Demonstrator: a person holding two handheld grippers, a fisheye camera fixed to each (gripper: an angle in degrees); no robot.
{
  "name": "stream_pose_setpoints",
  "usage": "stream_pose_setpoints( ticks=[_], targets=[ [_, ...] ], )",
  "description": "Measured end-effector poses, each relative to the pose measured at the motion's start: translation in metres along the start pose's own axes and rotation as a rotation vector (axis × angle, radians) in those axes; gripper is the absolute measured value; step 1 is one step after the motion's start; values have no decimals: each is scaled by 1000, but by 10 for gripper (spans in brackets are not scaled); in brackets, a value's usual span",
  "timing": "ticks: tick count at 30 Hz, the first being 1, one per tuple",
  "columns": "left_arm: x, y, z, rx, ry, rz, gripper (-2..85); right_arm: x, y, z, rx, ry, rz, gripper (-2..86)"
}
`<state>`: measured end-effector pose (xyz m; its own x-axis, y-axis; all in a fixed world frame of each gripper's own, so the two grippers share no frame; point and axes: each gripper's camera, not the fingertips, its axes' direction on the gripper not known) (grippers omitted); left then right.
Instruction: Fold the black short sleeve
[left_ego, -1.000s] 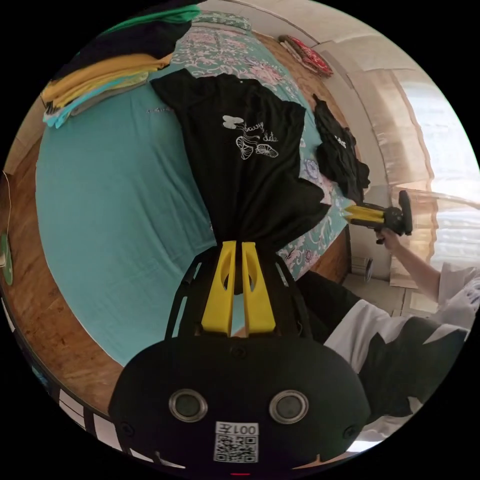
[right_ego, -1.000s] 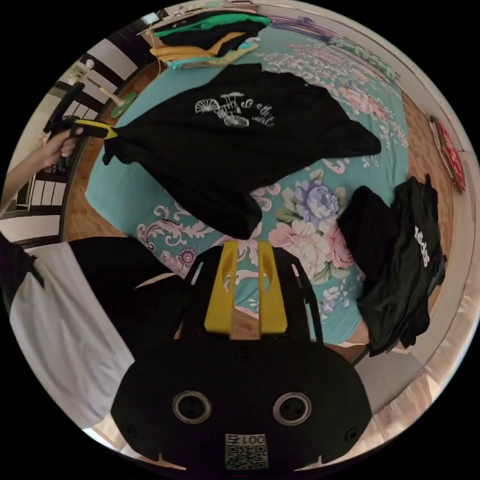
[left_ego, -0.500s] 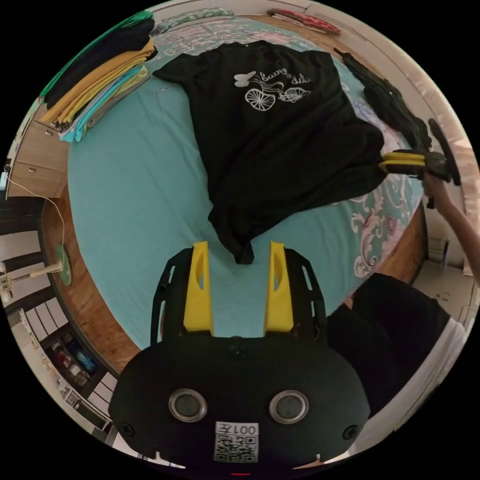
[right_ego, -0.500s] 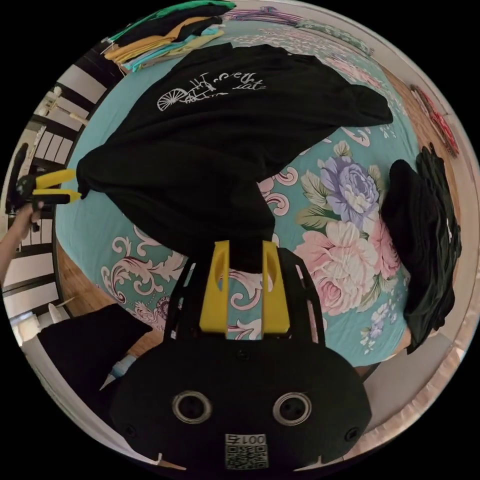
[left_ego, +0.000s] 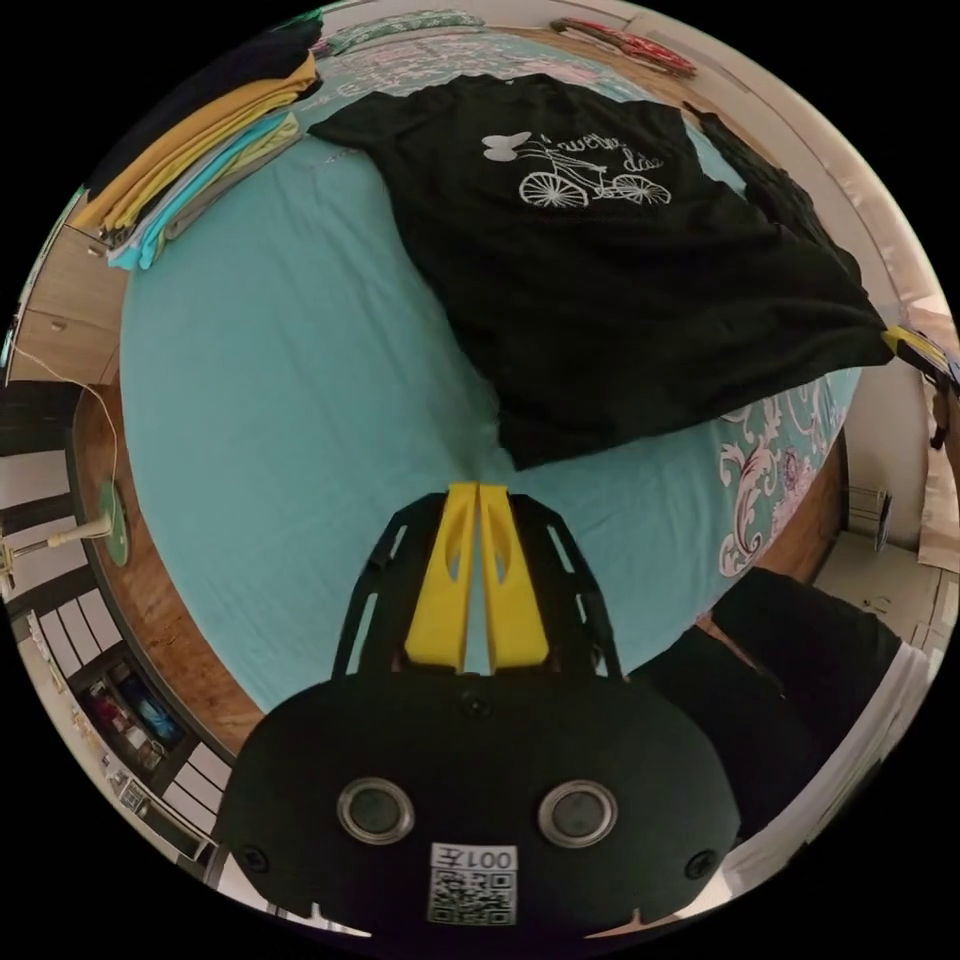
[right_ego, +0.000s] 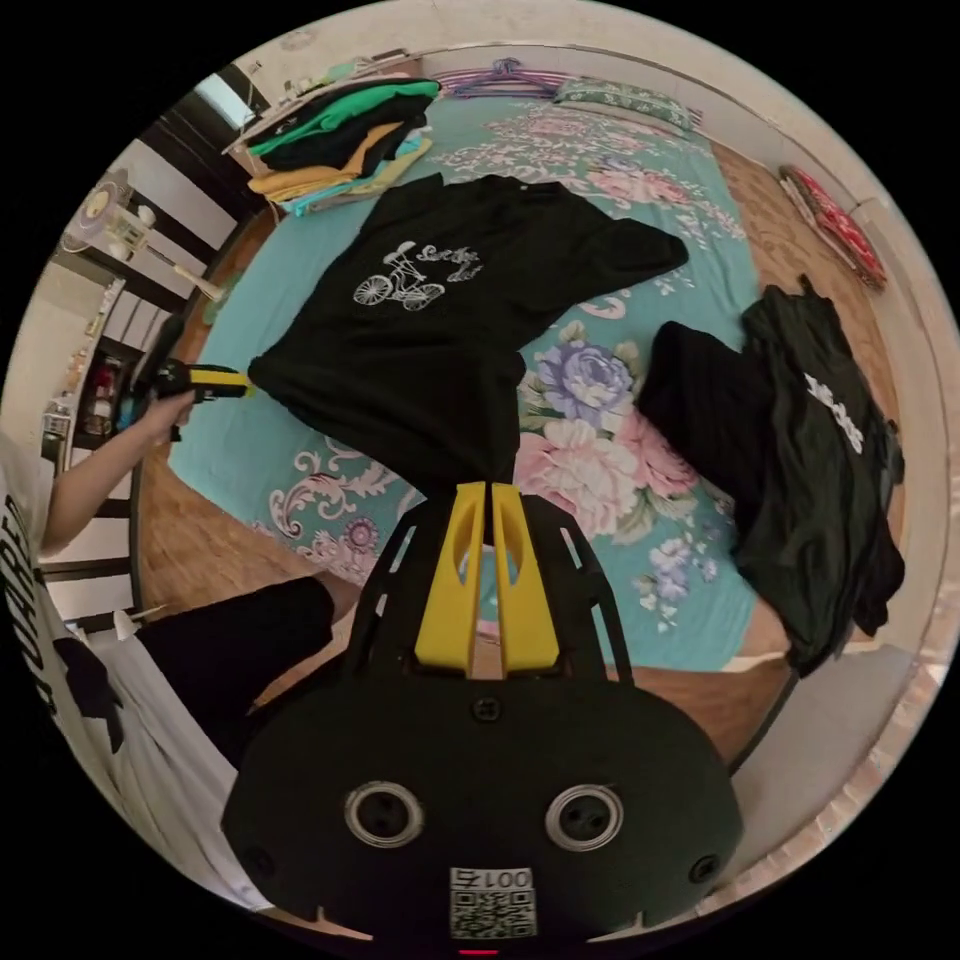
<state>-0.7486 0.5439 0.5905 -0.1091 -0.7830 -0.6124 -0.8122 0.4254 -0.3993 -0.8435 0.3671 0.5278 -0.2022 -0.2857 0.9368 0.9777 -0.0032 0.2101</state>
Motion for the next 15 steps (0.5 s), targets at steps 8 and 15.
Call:
stream_pose_setpoints(
  ticks=[8,15],
  targets=[
    [12,19,-15,52,69,19,37,8,38,2,21,-133,31,6],
    [37,-19,13,40,-91,114,142,13,48,-1,53,-129,5,5]
  ],
)
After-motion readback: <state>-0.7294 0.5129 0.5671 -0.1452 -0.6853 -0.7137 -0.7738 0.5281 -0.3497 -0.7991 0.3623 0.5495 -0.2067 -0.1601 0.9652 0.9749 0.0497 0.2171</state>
